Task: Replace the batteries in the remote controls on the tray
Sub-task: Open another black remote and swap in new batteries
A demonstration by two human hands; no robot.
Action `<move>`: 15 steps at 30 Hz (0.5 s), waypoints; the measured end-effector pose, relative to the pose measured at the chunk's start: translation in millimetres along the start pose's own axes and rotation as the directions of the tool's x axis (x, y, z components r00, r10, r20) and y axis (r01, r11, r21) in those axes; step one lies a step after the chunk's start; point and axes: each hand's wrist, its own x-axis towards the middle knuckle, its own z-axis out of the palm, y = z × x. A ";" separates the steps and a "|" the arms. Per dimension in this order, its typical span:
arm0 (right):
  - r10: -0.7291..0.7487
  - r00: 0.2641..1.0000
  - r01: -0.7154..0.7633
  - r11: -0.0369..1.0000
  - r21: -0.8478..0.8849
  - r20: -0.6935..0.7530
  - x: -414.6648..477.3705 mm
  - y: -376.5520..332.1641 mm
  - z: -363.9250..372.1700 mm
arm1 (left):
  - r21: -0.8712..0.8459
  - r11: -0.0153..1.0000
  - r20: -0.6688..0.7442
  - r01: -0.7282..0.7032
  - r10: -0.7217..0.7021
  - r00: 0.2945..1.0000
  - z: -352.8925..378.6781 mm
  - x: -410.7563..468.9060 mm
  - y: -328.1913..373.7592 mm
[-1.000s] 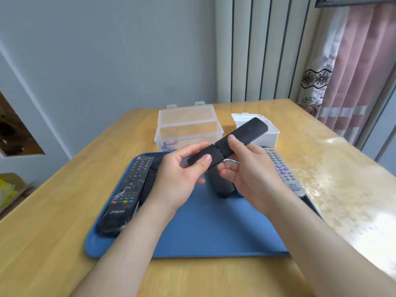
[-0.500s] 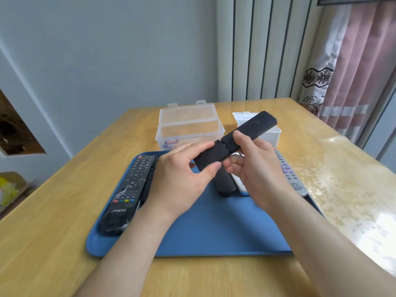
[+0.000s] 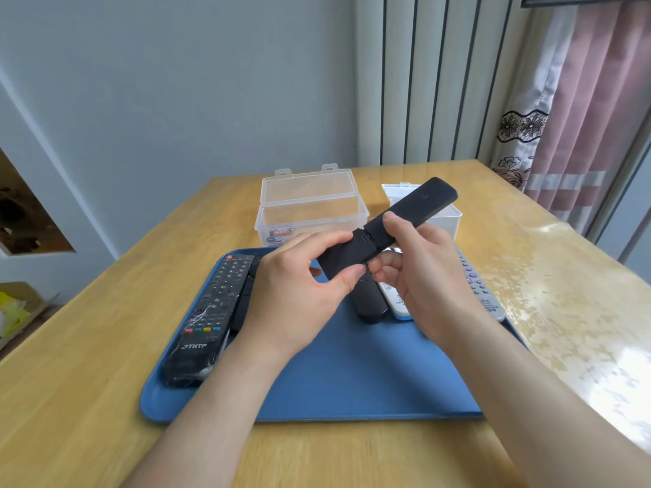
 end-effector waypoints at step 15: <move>0.042 0.999 -0.040 0.995 0.086 -0.016 2.5 -4.0 -4.6 | 0.079 0.992 0.285 -0.094 0.068 0.956 -3.4 -0.7 -4.3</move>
